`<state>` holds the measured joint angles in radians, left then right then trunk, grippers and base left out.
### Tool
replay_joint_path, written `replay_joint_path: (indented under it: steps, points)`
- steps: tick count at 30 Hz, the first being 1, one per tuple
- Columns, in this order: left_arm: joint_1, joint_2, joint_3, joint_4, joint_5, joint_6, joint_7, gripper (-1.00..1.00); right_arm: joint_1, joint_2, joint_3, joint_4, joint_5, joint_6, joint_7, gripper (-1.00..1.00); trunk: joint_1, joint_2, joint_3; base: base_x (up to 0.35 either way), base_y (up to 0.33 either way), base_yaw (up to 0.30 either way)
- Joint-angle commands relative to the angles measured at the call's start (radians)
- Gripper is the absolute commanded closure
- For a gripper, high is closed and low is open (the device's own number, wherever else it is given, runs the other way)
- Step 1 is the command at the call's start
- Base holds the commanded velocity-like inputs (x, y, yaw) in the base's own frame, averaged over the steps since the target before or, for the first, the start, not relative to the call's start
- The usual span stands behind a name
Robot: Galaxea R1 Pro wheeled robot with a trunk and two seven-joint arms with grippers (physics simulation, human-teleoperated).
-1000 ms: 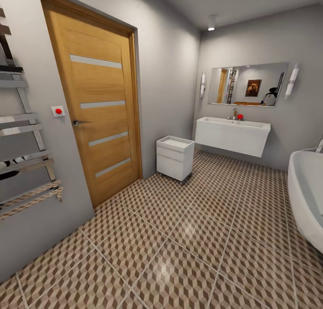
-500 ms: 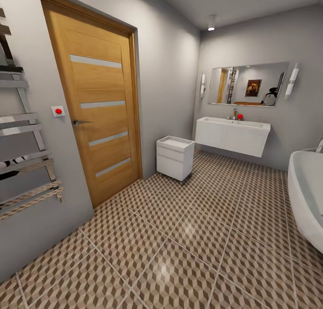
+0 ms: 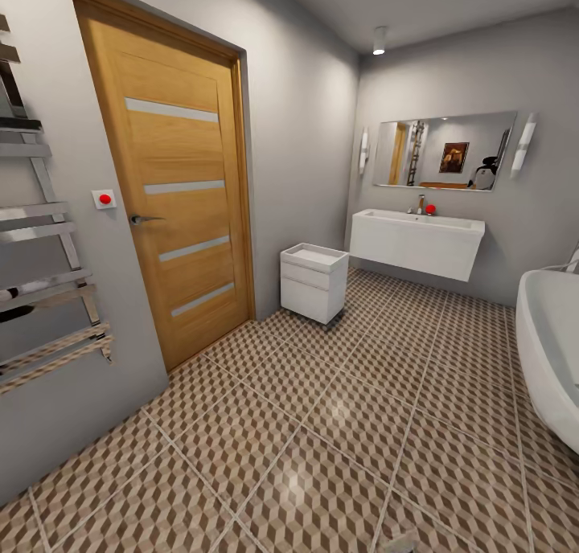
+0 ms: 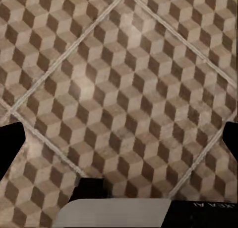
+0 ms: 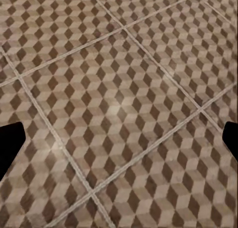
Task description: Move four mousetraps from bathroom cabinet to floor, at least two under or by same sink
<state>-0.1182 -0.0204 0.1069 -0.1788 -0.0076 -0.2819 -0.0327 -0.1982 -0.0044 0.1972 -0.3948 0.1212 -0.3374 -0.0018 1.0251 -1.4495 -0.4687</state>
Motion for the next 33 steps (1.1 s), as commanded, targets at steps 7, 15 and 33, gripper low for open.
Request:
replay_joint_path:
  steps: [7,15,33]
  points:
    - [-0.035,0.014,0.021,-0.164,0.001,0.012,0.001,-1.00,-0.113,-0.002,-0.002,-0.021,0.006,0.007,-0.001,-1.00,0.000,-0.001,-0.001,0.000,0.000,0.000]
    - [-0.306,0.043,0.093,-0.251,0.010,0.261,-0.008,-1.00,-0.356,0.001,-0.002,-0.024,0.002,0.145,0.000,-1.00,0.000,-0.001,-0.001,0.000,0.000,0.000]
    - [-0.357,0.065,0.092,0.177,0.003,-0.137,-0.011,-1.00,-0.346,0.000,0.011,0.028,0.012,0.040,0.005,-1.00,0.000,-0.001,-0.001,0.000,0.000,0.000]
